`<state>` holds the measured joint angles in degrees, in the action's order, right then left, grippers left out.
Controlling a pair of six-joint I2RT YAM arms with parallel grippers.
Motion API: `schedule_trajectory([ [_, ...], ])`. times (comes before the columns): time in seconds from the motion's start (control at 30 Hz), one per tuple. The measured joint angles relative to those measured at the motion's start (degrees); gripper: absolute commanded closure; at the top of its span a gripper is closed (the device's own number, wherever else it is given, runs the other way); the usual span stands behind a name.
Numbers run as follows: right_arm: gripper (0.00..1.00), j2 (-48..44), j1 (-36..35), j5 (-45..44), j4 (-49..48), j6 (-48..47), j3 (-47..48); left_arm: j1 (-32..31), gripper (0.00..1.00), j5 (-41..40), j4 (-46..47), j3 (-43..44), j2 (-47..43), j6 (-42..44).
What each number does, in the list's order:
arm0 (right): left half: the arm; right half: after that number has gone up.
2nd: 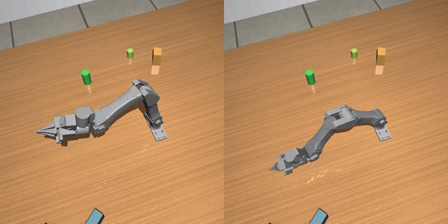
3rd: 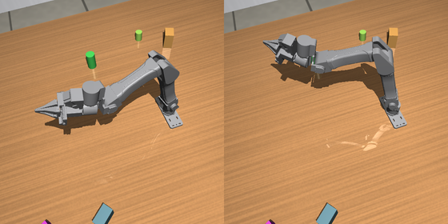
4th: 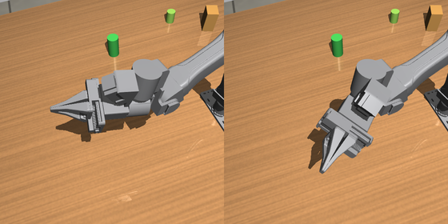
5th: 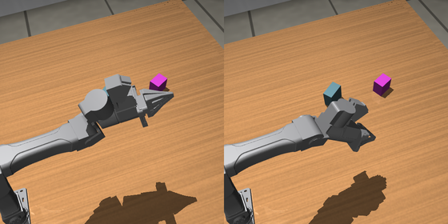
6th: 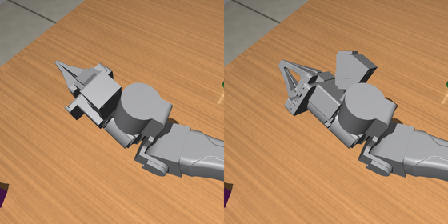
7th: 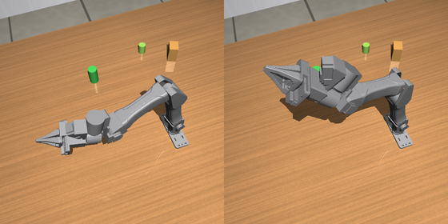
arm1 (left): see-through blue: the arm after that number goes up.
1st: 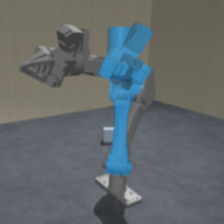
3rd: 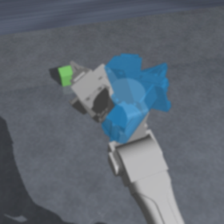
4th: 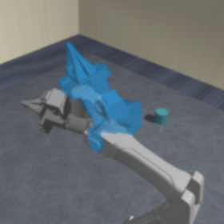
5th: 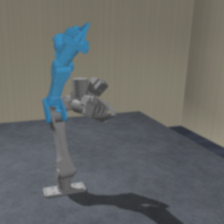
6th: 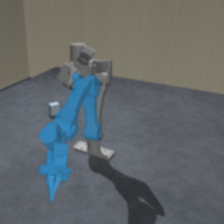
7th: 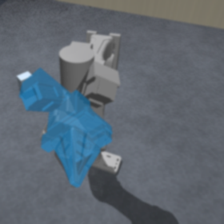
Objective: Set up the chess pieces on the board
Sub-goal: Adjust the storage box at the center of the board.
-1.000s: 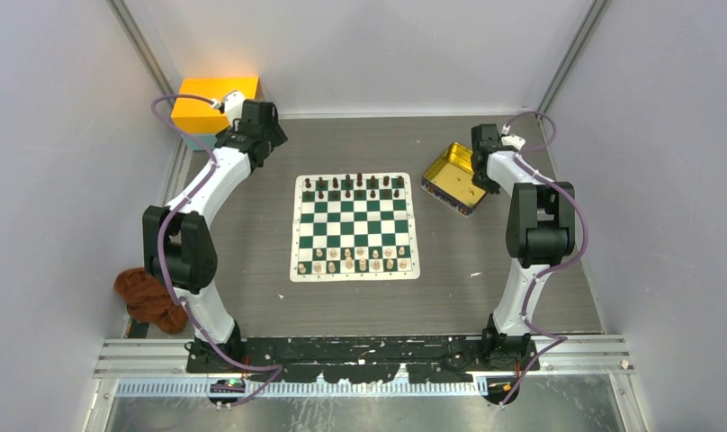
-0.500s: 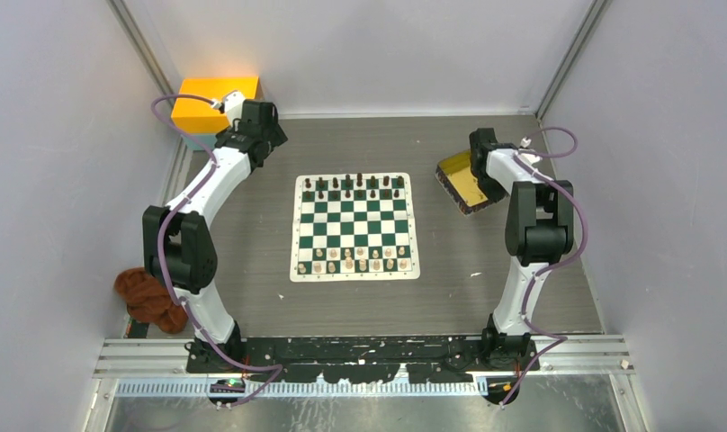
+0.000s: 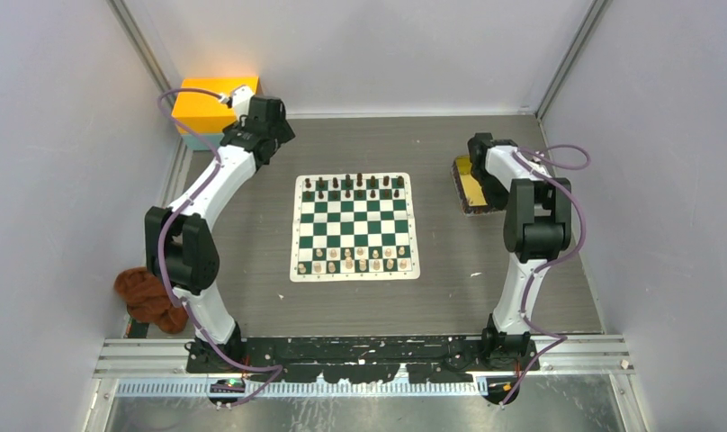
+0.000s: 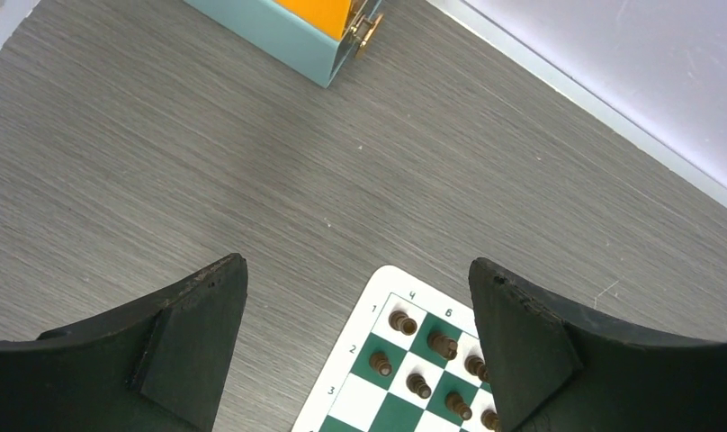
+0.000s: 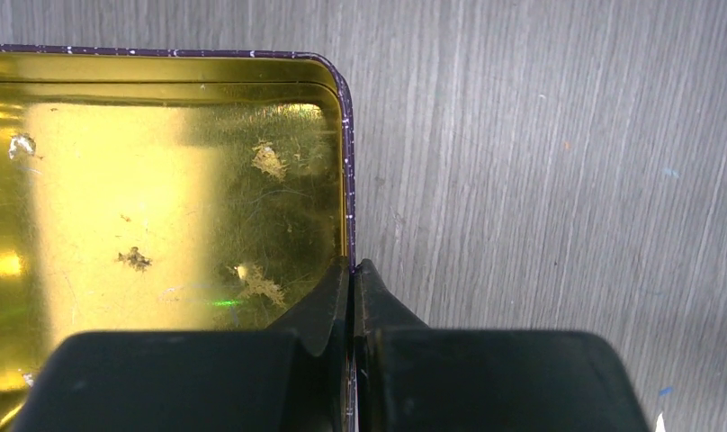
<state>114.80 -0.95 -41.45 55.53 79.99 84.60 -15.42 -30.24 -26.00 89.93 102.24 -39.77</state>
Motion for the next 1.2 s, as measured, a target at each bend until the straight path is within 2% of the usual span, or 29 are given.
schedule_trajectory([
  [0.37,0.99,3.8,-0.2,-1.5,10.8,14.1,4.8,-1.6,0.07,-1.7,-2.2,2.9,0.3,2.4],
  [0.6,1.0,5.5,-0.2,-2.0,15.1,18.9,6.9,-3.1,0.07,-3.2,-3.2,4.8,0.4,4.0],
  [0.83,1.0,5.6,-0.2,-2.2,15.4,19.6,6.7,-4.0,0.07,-4.3,-4.3,4.8,0.4,4.2],
  [0.93,1.0,5.0,-0.4,-3.3,13.7,17.9,5.6,-4.1,0.07,-4.7,-4.2,4.6,0.4,4.2],
  [1.13,1.0,-4.1,-0.2,-4.0,-1.7,9.7,-7.8,-4.1,0.07,-4.7,-3.8,3.5,0.4,3.7],
  [1.2,1.0,-5.1,-0.1,-4.0,-4.4,6.7,-9.1,-4.1,0.07,-4.7,-3.3,3.2,0.4,3.5],
])
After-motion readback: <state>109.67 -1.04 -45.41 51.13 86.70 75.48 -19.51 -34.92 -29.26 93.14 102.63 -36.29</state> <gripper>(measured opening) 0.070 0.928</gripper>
